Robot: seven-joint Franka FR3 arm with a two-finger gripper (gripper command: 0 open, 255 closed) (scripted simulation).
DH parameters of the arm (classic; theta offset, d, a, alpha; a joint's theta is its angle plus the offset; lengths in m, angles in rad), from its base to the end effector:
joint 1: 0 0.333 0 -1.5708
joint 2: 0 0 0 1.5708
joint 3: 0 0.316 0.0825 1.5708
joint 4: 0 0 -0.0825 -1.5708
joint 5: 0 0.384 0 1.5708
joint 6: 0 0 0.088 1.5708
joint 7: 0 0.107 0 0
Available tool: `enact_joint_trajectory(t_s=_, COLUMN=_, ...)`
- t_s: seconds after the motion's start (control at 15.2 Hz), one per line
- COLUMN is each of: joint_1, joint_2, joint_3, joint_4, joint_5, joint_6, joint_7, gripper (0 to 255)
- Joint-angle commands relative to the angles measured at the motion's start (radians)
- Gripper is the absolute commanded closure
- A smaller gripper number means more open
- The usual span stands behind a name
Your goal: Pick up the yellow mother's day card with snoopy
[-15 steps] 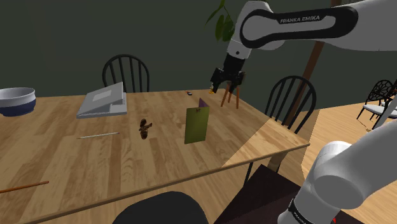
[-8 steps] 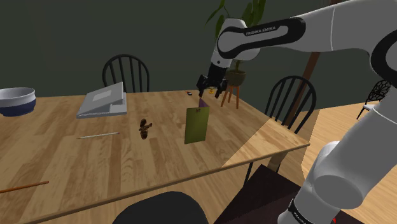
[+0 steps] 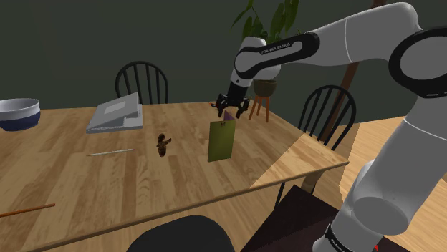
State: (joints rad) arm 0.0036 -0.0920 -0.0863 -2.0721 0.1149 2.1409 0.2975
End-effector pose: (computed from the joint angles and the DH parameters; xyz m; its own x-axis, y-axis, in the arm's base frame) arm 0.5409 -0.0410 0.4867 0.8970 -0.4265 0.1160 -0.4080 -0.8999 -0.1538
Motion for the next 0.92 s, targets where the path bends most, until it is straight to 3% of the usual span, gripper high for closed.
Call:
enact_joint_trajectory(t_s=0.0, joint_1=0.000, joint_2=0.005, joint_3=0.000, joint_4=-0.022, joint_5=0.003, joint_6=0.027, joint_7=-0.004, gripper=0)
enact_joint_trajectory(t_s=0.2, joint_1=0.000, joint_2=0.007, joint_3=0.000, joint_4=-0.027, joint_5=0.003, joint_6=0.035, joint_7=-0.005, gripper=0)
enact_joint_trajectory(t_s=0.26, joint_1=0.000, joint_2=0.008, joint_3=0.000, joint_4=-0.026, joint_5=0.003, joint_6=0.034, joint_7=-0.005, gripper=255)
enact_joint_trajectory(t_s=0.86, joint_1=0.000, joint_2=0.007, joint_3=0.000, joint_4=-0.027, joint_5=0.003, joint_6=0.035, joint_7=-0.005, gripper=255)
